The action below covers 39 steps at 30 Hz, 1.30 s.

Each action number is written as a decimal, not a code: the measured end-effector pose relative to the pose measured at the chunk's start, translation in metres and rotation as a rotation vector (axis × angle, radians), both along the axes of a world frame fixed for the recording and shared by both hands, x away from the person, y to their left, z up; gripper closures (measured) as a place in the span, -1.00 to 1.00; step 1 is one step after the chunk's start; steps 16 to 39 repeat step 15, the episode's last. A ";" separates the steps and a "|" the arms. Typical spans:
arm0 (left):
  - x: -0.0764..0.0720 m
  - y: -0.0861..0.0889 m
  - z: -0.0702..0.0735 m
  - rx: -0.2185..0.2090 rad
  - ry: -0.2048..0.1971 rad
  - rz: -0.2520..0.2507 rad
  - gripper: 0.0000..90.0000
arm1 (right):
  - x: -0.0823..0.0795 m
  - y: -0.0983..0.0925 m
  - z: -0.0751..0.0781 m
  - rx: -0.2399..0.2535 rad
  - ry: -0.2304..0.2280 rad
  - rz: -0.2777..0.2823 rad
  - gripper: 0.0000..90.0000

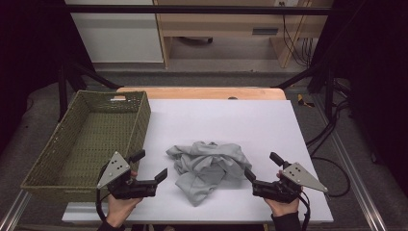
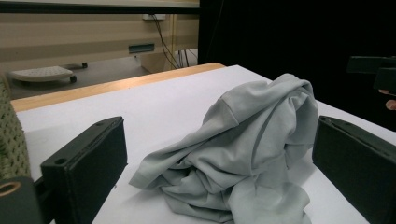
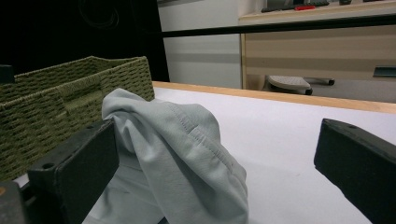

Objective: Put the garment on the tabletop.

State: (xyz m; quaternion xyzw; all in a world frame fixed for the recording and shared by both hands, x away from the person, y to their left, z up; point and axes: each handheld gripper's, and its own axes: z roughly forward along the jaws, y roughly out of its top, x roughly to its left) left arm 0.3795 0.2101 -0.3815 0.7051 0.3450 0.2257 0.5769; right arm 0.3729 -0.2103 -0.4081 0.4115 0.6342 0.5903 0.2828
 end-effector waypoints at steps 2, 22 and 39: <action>-0.002 0.002 0.000 0.004 0.001 0.013 -0.94 | 0.000 0.000 0.000 -0.005 -0.003 0.002 -0.99; -0.003 0.019 -0.002 -0.007 0.019 0.029 -0.94 | -0.002 0.000 -0.001 -0.005 0.000 0.005 -0.99; -0.003 0.019 -0.002 -0.007 0.019 0.029 -0.94 | -0.002 0.000 -0.001 -0.005 0.000 0.005 -0.99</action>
